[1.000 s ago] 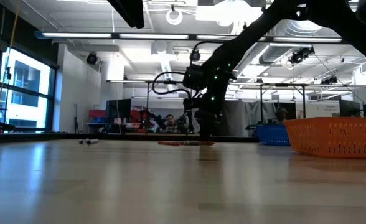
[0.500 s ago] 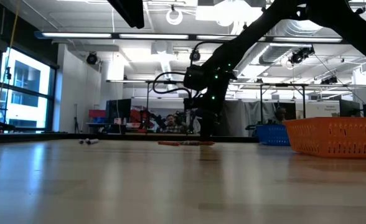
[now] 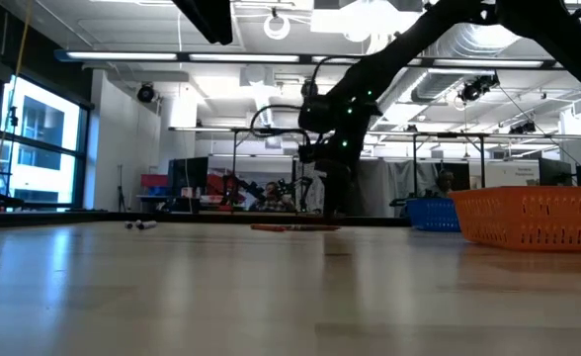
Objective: Sort crayons
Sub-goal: Put the orange crayon into the red bin
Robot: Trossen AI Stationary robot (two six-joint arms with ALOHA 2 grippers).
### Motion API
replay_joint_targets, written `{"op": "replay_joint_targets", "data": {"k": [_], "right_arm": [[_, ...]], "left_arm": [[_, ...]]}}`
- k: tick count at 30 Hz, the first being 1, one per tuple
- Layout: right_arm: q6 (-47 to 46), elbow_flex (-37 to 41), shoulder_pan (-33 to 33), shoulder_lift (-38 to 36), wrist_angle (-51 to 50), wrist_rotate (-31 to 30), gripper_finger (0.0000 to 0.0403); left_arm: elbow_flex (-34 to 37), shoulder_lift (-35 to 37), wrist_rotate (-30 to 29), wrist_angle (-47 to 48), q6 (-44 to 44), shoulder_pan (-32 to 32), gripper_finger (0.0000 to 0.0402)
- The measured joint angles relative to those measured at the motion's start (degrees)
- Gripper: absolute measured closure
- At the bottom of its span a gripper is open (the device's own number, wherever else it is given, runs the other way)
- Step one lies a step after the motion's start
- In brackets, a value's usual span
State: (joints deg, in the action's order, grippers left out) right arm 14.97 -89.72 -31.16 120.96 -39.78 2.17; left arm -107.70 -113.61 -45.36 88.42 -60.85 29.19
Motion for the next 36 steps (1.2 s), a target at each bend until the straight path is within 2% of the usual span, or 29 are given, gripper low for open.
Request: {"op": "replay_joint_targets", "data": {"k": [8,13,16,22,24,29,36], "right_arm": [[0.38,-0.05,-0.34,-7.38,-3.16,0.06,0.0402],[-0.5,1.43,-0.35,-16.61,-5.05,0.07,0.0402],[-3.02,7.4,-0.06,-24.52,-1.96,0.32,0.0402],[-10.62,28.22,2.69,-42.84,12.92,3.62,0.0402],[-13.31,34.53,4.28,-48.1,19.18,4.81,0.0402],[-18.01,46.98,9.53,-58.14,33.69,5.4,0.0402],[-20.56,59.28,17.06,-64.86,53.87,5.18,0.0402]], "left_arm": [[0.07,-0.02,-3.05,1.6,-4.94,-0.02,0.0273],[0.09,-0.02,-4.29,1.59,-5.11,0.79,0.0273],[0.09,-0.02,-5.47,1.59,-5.06,1.11,0.0273],[3.46,-0.02,-9.77,1.61,-4.93,1.36,0.0273],[5.06,-0.02,-12.66,1.6,-4.95,1.16,0.0273],[8.79,-0.04,-26.74,-0.08,-9.11,0.0,0.0273],[8.9,0.0,-41.86,-5.72,-14.94,-1.19,0.0273]]}}
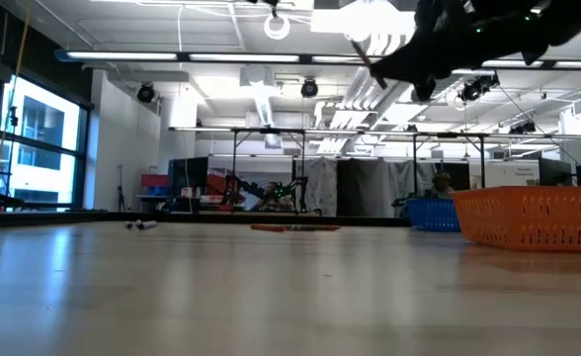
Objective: Sort crayons
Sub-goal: Put the orange crayon into the red bin
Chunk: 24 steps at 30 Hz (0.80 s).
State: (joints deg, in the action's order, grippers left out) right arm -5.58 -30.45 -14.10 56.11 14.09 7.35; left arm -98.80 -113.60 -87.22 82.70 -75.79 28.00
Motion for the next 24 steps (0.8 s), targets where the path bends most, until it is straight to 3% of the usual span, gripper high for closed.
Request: {"op": "replay_joint_targets", "data": {"k": [7,15,18,21,24], "right_arm": [[0.49,4.38,3.83,-0.34,9.35,-0.05,0.0402],[1.54,4.38,4.52,-0.34,9.96,-0.07,0.0402],[1.56,4.38,4.52,-0.34,9.96,-0.07,0.0402],[2.0,4.38,4.52,-0.34,10.06,-0.07,0.0402],[2.17,4.38,4.52,-0.33,10.13,-0.07,0.0402]], "left_arm": [[0.0,0.0,-2.16,-4.86,2.84,0.01,0.0273],[0.0,0.0,2.33,-9.99,10.62,-0.24,0.0273],[0.0,0.0,10.43,-21.55,24.53,-0.45,0.0273],[0.0,-0.14,20.87,-37.38,47.66,-1.32,0.0273],[0.0,-0.28,22.53,-45.29,61.4,-2.96,0.0273]]}}
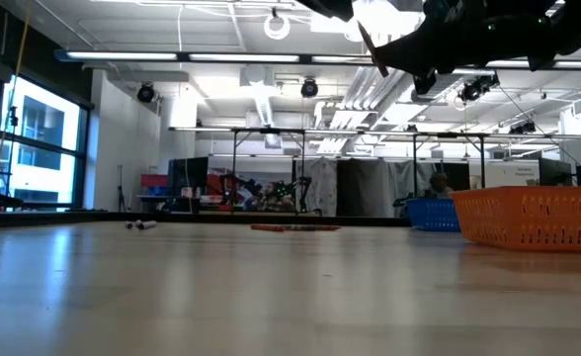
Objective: Sort crayons
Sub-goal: Put the orange crayon into the red bin
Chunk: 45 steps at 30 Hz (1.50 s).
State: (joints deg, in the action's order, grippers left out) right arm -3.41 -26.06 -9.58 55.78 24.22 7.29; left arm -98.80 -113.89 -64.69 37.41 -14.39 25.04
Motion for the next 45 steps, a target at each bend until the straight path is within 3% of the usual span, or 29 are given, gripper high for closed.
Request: {"op": "replay_joint_targets", "data": {"k": [8,20,22,29,37,45], "right_arm": [[2.19,0.0,0.0,0.03,-1.27,2.57,0.0402],[4.93,0.0,-0.55,-3.39,-5.76,2.18,0.0402],[4.93,0.02,-0.55,-4.6,-6.55,2.16,0.0402],[4.82,0.0,-0.5,-5.22,-4.51,2.7,0.0402],[5.05,0.0,1.52,-4.49,-1.68,2.78,0.0402],[5.86,0.0,1.77,-4.49,-0.43,2.78,0.0402]], "left_arm": [[0.41,0.33,2.52,-3.38,6.2,-5.86,0.0273],[17.91,6.78,7.85,-38.93,23.15,-10.04,0.0273],[21.77,9.19,10.85,-46.66,25.94,-10.34,0.0273],[34.03,12.54,30.28,-76.22,30.24,-14.83,0.0273],[34.95,11.91,38.18,-78.58,27.06,-18.4,0.0273],[34.91,11.91,40.78,-80.82,27.23,-18.82,0.0273]]}}
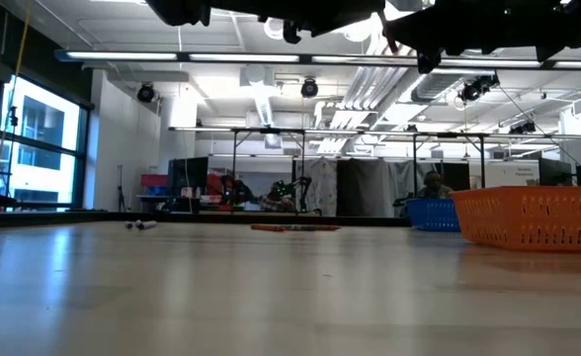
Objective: Sort crayons
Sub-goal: Put the orange crayon into the red bin
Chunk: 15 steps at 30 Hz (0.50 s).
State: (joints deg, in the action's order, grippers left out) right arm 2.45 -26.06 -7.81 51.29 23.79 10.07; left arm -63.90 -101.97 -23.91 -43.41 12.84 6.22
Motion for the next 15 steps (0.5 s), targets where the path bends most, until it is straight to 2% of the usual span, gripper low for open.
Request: {"op": "replay_joint_targets", "data": {"k": [4,9,15], "right_arm": [[0.13,0.0,0.0,0.0,0.48,0.0,0.0402],[0.03,0.0,0.02,0.04,1.18,0.3,0.0402],[-0.01,0.0,0.92,0.09,1.43,0.09,0.0402]], "left_arm": [[0.0,0.0,1.38,-0.3,-0.63,-0.29,0.0273],[0.0,-0.02,6.74,-3.53,-2.15,-1.23,0.0273],[0.0,-0.02,7.37,-3.73,-3.31,-2.27,0.0273]]}}
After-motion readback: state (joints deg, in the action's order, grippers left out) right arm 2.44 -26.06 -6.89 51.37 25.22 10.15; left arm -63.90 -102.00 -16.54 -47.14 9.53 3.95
